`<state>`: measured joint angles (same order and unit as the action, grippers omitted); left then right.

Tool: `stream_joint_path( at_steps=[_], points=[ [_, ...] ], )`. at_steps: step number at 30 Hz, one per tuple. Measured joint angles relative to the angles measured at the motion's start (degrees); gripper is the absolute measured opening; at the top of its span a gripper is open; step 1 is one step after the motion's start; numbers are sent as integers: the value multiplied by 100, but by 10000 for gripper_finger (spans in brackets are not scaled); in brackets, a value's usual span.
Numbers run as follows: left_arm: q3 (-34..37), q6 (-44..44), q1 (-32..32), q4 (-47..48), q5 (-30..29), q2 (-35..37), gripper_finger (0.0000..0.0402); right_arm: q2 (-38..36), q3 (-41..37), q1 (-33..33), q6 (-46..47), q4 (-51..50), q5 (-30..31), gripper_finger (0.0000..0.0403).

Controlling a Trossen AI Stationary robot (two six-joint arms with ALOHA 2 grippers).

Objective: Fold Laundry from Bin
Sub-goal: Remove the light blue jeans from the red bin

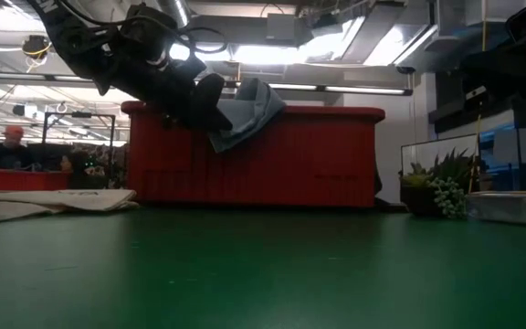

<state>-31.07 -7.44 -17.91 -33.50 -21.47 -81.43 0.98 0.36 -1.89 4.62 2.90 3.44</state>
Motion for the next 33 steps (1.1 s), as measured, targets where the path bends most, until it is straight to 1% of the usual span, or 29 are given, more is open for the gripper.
stream_joint_path(
  at_steps=[3,4,8,13,19,22,25,28,33],
  points=[
    [-2,1,2,-12,20,0,20,2,0,1,0,0,0,12],
    [0,1,2,-28,44,0,11,2,0,0,0,0,0,12],
    [0,-4,13,-314,322,3,6,0,0,0,0,2,0,12],
    [2,3,68,-1172,584,215,3,1,0,1,0,57,0,12],
    [2,4,31,-2273,605,562,2,2,0,2,0,290,3,12],
    [-19,4,-14,-2716,605,673,2,-1,0,1,-47,546,119,12],
    [-235,6,-19,-2886,605,667,1,-1,0,0,-112,745,261,12],
    [-646,44,-18,-2700,645,671,1,-1,0,0,-195,802,264,12],
    [-1474,393,-13,-2500,1184,663,1,-1,0,0,-195,800,264,12]
  ],
)
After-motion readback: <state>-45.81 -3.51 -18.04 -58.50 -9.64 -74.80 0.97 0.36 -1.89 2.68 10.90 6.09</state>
